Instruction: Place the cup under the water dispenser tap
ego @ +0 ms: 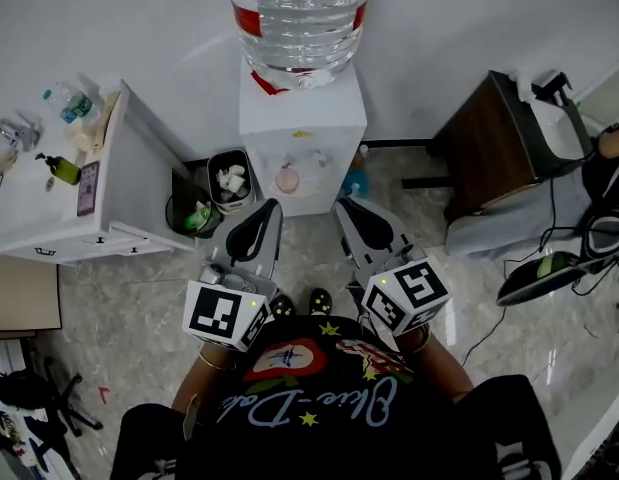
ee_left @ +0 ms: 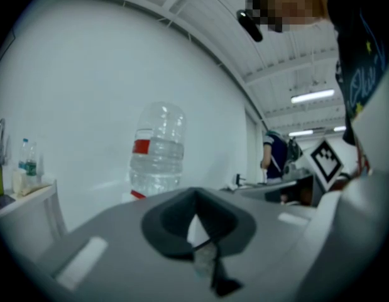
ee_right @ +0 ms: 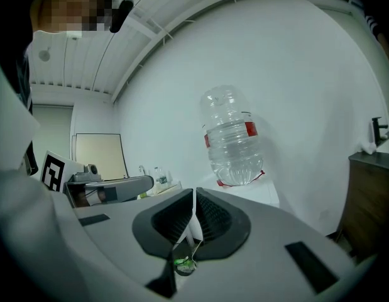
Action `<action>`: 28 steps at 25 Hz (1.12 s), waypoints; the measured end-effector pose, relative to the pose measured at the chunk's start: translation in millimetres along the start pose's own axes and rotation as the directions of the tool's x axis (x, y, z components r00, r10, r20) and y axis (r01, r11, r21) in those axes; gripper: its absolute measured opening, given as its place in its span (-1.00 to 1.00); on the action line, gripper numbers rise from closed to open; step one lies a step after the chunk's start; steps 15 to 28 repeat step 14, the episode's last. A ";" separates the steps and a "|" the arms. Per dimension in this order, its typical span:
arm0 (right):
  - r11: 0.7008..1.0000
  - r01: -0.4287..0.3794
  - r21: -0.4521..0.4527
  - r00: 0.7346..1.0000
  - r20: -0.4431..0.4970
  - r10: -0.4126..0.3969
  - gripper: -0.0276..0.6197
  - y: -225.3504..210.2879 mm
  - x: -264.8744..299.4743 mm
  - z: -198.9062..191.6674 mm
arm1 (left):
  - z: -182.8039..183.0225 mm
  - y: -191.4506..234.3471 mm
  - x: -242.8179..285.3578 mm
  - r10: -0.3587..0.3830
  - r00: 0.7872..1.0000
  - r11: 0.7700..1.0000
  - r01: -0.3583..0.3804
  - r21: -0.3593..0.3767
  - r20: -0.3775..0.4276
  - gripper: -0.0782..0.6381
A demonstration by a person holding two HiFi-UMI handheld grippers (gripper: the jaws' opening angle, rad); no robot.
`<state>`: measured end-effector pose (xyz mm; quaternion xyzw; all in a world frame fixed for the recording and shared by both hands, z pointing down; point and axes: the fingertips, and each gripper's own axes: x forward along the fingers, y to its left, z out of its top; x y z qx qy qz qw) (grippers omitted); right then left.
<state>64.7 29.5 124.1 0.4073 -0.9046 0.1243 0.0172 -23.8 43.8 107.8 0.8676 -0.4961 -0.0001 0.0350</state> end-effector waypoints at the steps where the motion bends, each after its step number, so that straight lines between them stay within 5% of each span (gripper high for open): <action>1: 1.000 0.003 0.002 1.000 0.003 -0.003 -0.82 -0.6 0.0 0.5 | 0.4 -0.1 0.2 0.000 1.000 1.000 0.000 0.001 0.000 -0.79; 28: 1.000 -0.017 0.004 1.000 0.010 0.016 -0.82 8.8 8.5 0.4 | -4.5 11.0 -7.6 0.032 0.999 0.999 -0.032 0.007 -0.016 -0.79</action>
